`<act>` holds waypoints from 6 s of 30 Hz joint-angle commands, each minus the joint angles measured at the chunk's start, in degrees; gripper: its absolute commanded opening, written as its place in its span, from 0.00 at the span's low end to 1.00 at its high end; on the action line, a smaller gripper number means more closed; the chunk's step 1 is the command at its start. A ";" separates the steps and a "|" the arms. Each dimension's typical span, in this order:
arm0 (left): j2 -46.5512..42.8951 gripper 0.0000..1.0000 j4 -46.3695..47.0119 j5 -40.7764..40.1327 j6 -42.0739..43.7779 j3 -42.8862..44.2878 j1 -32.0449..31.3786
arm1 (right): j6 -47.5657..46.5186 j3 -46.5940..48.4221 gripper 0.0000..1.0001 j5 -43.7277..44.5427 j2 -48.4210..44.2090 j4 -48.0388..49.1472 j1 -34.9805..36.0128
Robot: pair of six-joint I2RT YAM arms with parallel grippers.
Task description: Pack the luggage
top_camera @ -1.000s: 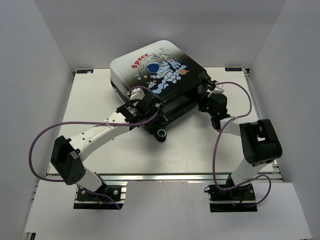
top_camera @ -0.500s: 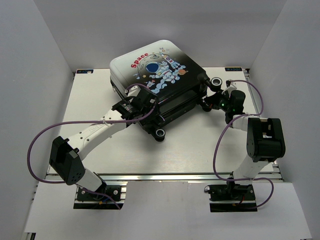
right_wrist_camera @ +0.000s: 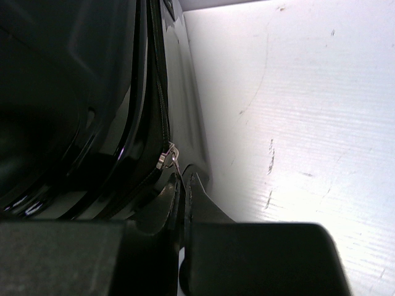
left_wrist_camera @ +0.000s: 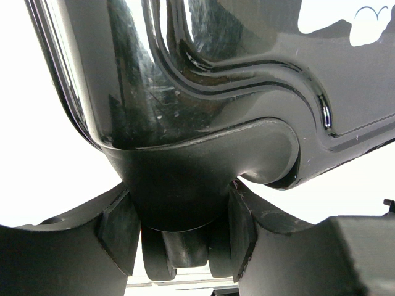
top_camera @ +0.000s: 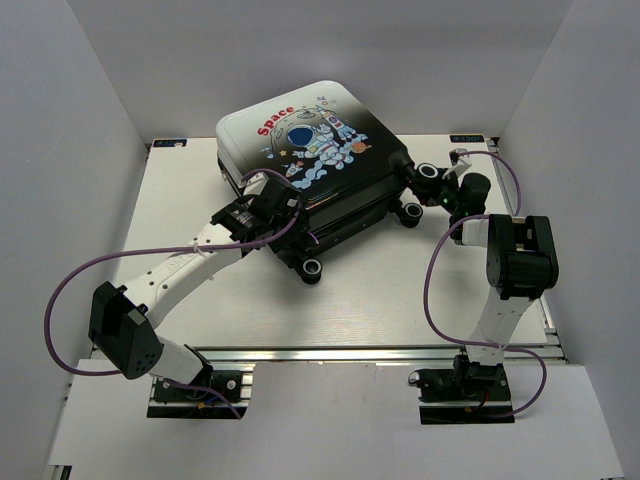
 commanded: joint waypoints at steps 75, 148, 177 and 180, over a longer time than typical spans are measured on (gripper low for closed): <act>22.99 0.98 -3.37 -9.57 24.10 26.86 31.80 | -13.82 -1.60 0.89 40.30 -23.19 -24.53 24.77; -30.51 0.98 5.24 49.96 37.30 -19.16 8.43 | -4.25 -17.94 0.89 22.85 -58.43 -71.04 43.40; -10.66 0.89 -3.54 22.45 49.26 -8.52 -16.02 | -4.33 -19.70 0.82 22.85 -47.62 -52.31 43.49; -8.46 0.71 -4.25 21.04 48.91 -8.35 -17.15 | -4.68 -21.10 0.77 21.89 -47.61 -47.51 43.40</act>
